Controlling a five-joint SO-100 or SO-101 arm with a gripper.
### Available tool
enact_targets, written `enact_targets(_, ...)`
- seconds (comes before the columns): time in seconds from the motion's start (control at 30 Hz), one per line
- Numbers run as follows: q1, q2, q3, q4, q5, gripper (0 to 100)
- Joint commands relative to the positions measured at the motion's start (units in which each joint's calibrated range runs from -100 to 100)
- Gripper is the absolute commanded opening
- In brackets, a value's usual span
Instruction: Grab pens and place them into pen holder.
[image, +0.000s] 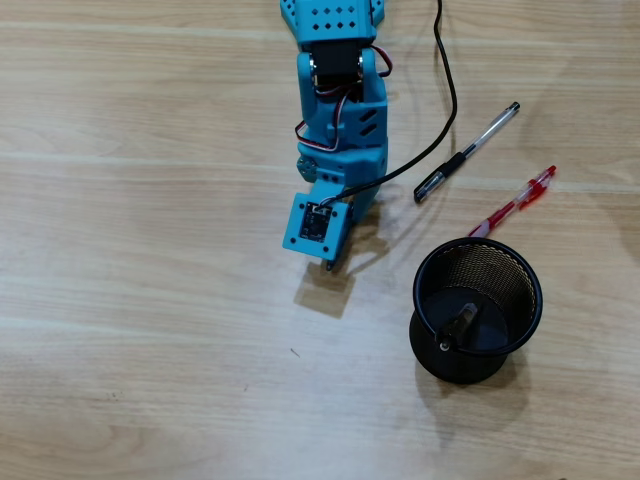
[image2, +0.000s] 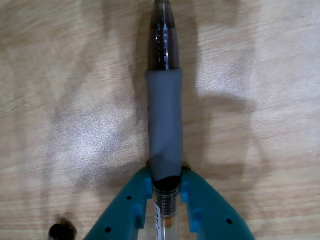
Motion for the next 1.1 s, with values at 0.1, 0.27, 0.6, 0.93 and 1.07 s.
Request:
enact_targets(0.1,-0.2,-4.9,1.2,0.0,0.3,2)
enact_targets(0.27,1.8,-15.5,1.3,0.0,3.3,2)
enact_targets(0.6,3.3,-42.6,5.1,0.0,4.3,2)
enact_targets(0.93,3.7,-58.0,7.1,-1.4,6.1,2)
enact_targets(1.07,1.8,-57.5,3.7,-8.9,8.0,2)
